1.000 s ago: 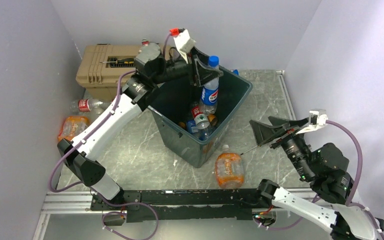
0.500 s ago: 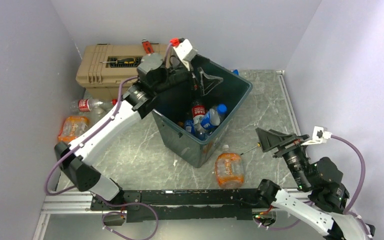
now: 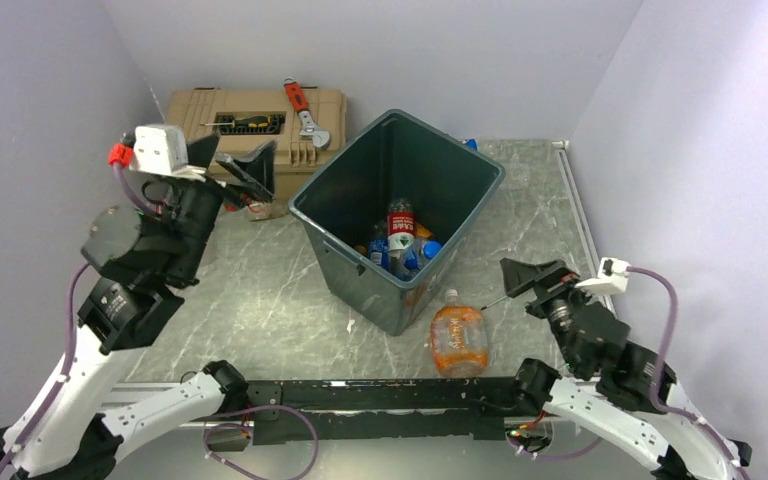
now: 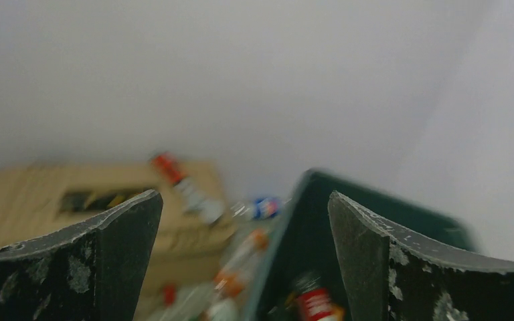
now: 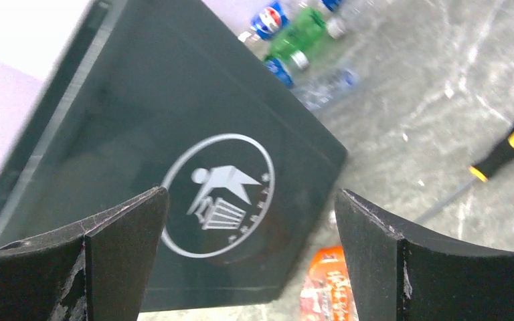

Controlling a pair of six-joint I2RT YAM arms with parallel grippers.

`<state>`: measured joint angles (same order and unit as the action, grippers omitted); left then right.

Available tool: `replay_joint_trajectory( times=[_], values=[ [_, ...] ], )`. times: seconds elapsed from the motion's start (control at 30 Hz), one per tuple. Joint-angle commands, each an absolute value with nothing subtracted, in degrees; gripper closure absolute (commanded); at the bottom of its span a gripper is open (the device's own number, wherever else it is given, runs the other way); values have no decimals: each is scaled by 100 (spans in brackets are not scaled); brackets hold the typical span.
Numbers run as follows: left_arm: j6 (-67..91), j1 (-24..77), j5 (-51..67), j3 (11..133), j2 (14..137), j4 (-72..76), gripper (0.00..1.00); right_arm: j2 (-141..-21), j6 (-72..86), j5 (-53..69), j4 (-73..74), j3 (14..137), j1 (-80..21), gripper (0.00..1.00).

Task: Put the plastic bottles in the bin
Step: Pick up the plastic bottle at the center of the board.

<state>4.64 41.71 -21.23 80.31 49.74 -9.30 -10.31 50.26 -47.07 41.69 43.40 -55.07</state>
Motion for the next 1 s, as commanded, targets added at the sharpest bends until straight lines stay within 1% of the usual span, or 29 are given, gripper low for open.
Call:
replay_joint_trajectory(
  times=[0.0, 0.13, 0.2, 0.27, 0.37, 0.53, 0.57, 0.63, 0.7, 0.87, 0.97],
  values=[
    [776, 4148, -4882, 7098, 4729, -2524, 1, -1504, 6233, -5237, 5092, 4182, -5528, 1],
    [1783, 3939, -5279, 6376, 4104, -3260, 1, -1424, 6561, -5158, 5054, 3859, -5528, 2],
    [2267, 3727, -5147, 6076, 4015, -3471, 1, -1236, 6628, -5097, 4988, 3691, -5528, 2],
    [2950, 3348, -4730, 5994, 4136, -3865, 1, -1045, 6673, -5058, 4994, 3568, -5529, 3],
    [3438, 2308, -3497, 5806, 4424, -3845, 0, -774, 6731, -5013, 5107, 3450, -5528, 2],
    [4319, -409, -648, 5493, 4988, -3435, 1, -538, 6728, -4891, 5350, 3480, -5528, 3],
    [4551, -792, -191, 5383, 5110, -3331, 1, -519, 6724, -4857, 5383, 3475, -5533, 3],
    [4979, -1202, 345, 5048, 5302, -3151, 0, -482, 6740, -4799, 5405, 3430, -5528, 3],
    [5276, -1277, 258, 4861, 5426, -3104, 1, -434, 6714, -4714, 5353, 3347, -5528, 3],
    [5805, -1282, -627, 4736, 5744, -3420, 1, -370, 6548, -4504, 5084, 3104, -5528, 3],
    [6021, -1255, -380, 4544, 5909, -3144, 1, -449, 6425, -4411, 4941, 3019, -5529, 3]
  ],
)
